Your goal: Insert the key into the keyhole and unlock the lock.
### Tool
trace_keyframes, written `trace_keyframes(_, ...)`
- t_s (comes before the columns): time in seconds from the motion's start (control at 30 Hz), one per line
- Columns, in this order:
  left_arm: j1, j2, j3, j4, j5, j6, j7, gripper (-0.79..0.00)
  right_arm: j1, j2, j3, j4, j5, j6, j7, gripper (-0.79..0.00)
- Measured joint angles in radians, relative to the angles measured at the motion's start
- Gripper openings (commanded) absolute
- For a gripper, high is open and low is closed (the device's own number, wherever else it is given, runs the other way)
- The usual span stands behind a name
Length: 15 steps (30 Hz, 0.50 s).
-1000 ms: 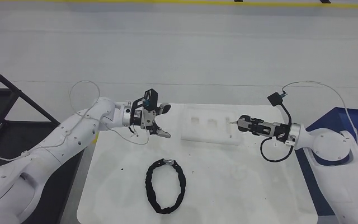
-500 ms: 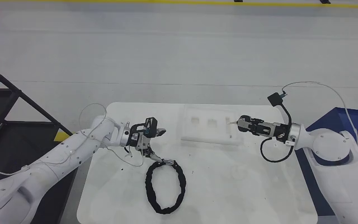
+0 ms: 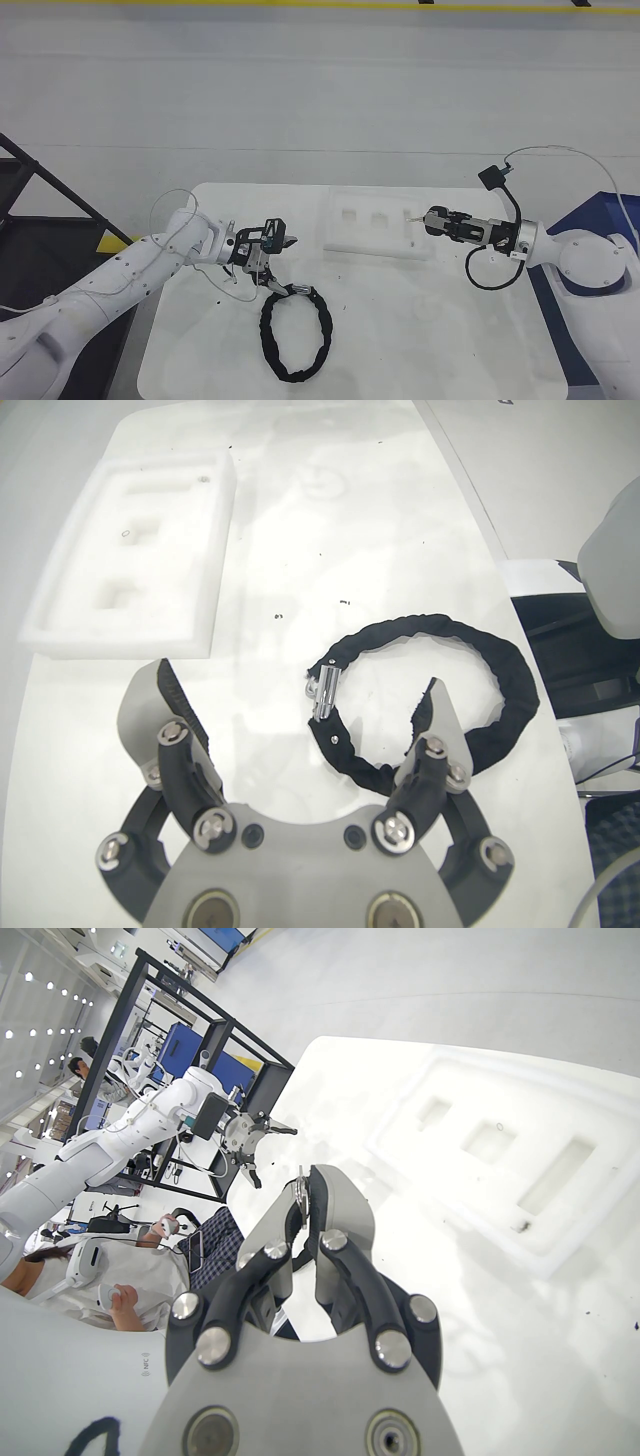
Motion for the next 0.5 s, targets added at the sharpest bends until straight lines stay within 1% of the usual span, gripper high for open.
trace_keyframes(0.2, 0.001, 0.000, -0.001, 0.000, 0.000, 0.001, -0.001, 0.000, 0.000, 0.000, 0.000, 0.000, 0.000, 0.000, 0.000, -0.785)
trace_keyframes(0.27, 0.009, 0.000, -0.005, -0.012, 0.008, 0.020, -0.022, 0.000, 0.000, 0.000, 0.000, 0.000, 0.000, 0.000, 0.000, -0.785)
trace_keyframes(0.37, 0.015, 0.000, -0.011, -0.028, 0.053, 0.017, -0.049, 0.000, 0.000, 0.000, 0.000, 0.000, 0.000, 0.000, 0.000, -0.785)
trace_keyframes(0.5, 0.041, -0.008, -0.014, 0.012, 0.100, 0.003, -0.002, 0.000, 0.000, 0.000, 0.000, 0.000, 0.000, 0.000, 0.000, -0.785)
